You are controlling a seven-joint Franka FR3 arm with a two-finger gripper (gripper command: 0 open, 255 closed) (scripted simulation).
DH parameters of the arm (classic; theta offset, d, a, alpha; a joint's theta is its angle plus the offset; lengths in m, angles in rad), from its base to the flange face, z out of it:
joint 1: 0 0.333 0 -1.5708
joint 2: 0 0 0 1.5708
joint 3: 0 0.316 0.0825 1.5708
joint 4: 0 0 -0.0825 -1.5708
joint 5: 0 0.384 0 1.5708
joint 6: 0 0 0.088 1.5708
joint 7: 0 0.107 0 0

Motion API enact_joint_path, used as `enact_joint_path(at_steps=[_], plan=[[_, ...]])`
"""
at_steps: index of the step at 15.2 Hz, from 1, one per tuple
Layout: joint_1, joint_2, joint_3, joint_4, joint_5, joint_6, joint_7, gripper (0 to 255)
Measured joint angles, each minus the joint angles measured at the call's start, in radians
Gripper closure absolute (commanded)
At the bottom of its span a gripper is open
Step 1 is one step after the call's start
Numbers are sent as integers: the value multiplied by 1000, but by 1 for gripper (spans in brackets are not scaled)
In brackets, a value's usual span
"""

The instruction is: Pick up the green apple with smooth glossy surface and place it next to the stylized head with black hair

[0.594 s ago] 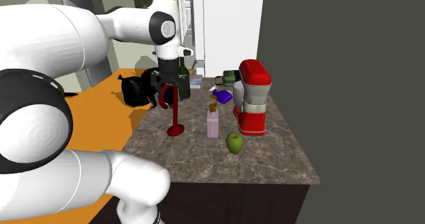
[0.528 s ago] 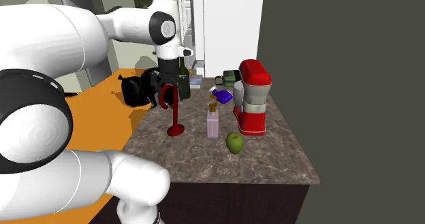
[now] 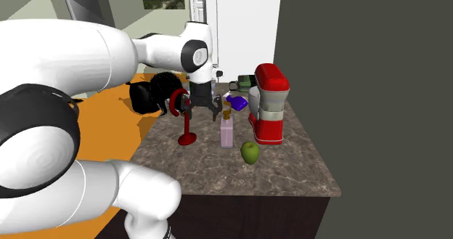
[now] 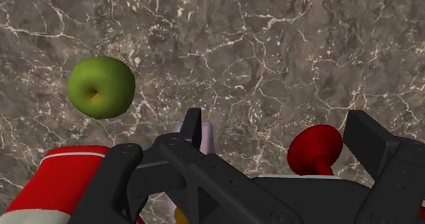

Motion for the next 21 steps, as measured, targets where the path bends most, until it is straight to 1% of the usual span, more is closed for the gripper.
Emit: enact_joint_path(at_steps=[3,7,11,12,14,17,18,21], plan=[[-4,27,-59,-36,-42,89,-104,0],[-5,91,-141,-80,-89,231,-240,0],[5,204,-238,-74,-117,373,-392,0],[11,240,-266,-54,-118,400,-436,0],[22,298,-317,-52,-116,473,-520,0],[61,419,-396,-11,-78,576,-654,0],[69,443,-410,-3,-66,596,-684,0],[85,494,-431,-10,-42,655,-722,0]])
